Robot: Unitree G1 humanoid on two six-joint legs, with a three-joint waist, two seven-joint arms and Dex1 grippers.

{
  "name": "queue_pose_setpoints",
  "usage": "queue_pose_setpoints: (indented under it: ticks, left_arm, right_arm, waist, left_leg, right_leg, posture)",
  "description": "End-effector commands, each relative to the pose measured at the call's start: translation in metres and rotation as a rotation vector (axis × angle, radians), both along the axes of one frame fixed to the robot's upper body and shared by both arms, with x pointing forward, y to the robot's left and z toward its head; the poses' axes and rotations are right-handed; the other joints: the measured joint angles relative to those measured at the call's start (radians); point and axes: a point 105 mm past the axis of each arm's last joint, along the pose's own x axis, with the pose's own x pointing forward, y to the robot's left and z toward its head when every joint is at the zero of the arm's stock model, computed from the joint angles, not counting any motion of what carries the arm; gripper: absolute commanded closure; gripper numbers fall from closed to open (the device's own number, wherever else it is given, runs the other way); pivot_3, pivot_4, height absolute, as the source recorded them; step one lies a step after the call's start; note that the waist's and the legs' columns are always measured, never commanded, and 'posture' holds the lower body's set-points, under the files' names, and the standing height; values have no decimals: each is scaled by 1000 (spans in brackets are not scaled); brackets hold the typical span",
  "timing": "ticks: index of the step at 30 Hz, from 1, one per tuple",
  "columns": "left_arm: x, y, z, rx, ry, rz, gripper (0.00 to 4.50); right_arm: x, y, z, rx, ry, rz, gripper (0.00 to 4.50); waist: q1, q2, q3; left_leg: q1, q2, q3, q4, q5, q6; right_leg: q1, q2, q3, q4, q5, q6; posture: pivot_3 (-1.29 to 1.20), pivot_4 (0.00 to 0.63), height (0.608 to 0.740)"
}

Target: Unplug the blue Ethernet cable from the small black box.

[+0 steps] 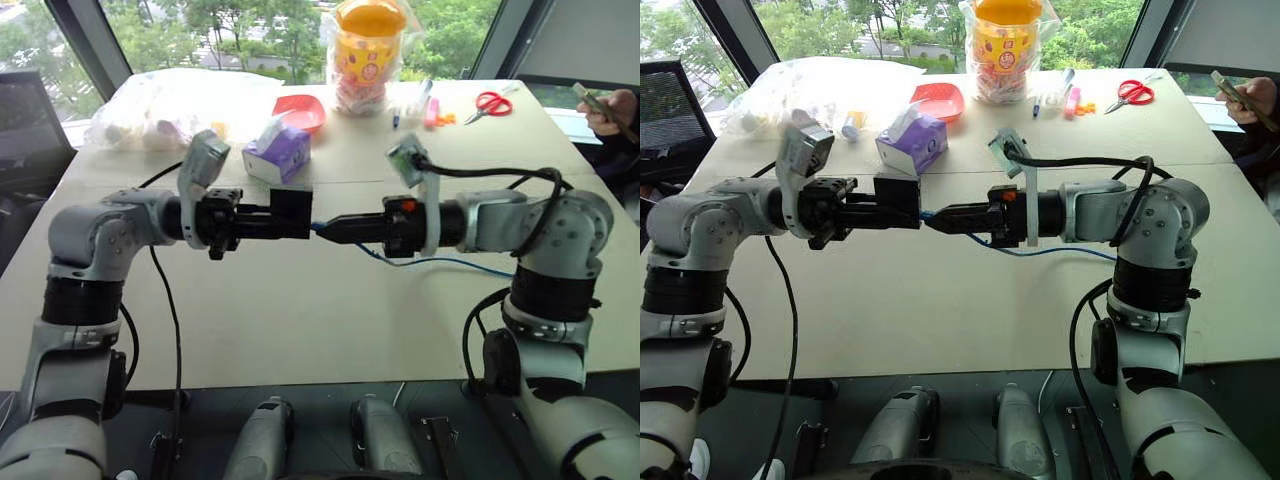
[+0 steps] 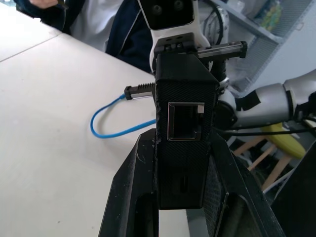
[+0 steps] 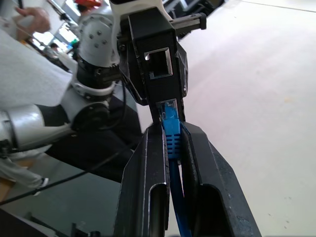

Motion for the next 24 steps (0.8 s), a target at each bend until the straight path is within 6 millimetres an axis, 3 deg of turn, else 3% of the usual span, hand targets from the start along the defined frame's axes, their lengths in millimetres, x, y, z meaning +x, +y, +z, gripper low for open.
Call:
queue_pose_setpoints:
  ticks: [1,8,15,18,23,24]
  left_arm:
    - [-5,-3,2,8,12,-27,3984]
    - [-5,6,8,-4,25,-4,3984]
    - [-5,10,7,13,24,1,3984]
    - [-1,11,1,45,7,25,3984]
    - [23,7,-37,215,-175,173,3984]
    - [35,3,-48,246,-267,249,3984]
  right_arm:
    - [-4,-4,16,59,-20,37,4405]
    - [5,-30,-11,-16,45,-42,4405]
    - [6,-39,-19,-69,26,-56,4405]
    - [25,-48,-39,-180,-27,-181,4405]
    - [83,-73,-72,-325,-137,-531,4405]
    - [104,-88,-86,-422,-180,-674,4405]
  waist:
    - [0,0,0]
    - [4,0,0]
    - [-3,0,0]
    - [1,0,0]
    - [5,0,0]
    - [5,0,0]
  left_leg:
    - [0,0,0,0,0,0]
    - [0,0,1,1,0,1]
    - [0,1,2,0,-1,1]
    - [0,1,2,1,-1,1]
    - [1,0,3,1,-1,1]
    - [0,0,4,1,-1,1]
  right_leg:
    - [0,0,0,0,0,0]
    - [1,0,0,-1,0,0]
    - [0,1,0,0,0,0]
    - [0,1,0,-1,0,0]
    - [1,0,1,-1,0,0]
    - [0,0,2,-1,0,0]
  posture:
    - [0,150,740]
    - [0,150,740]
    - [0,150,740]
    - [0,150,740]
    - [0,150,740]
    - [0,150,740]
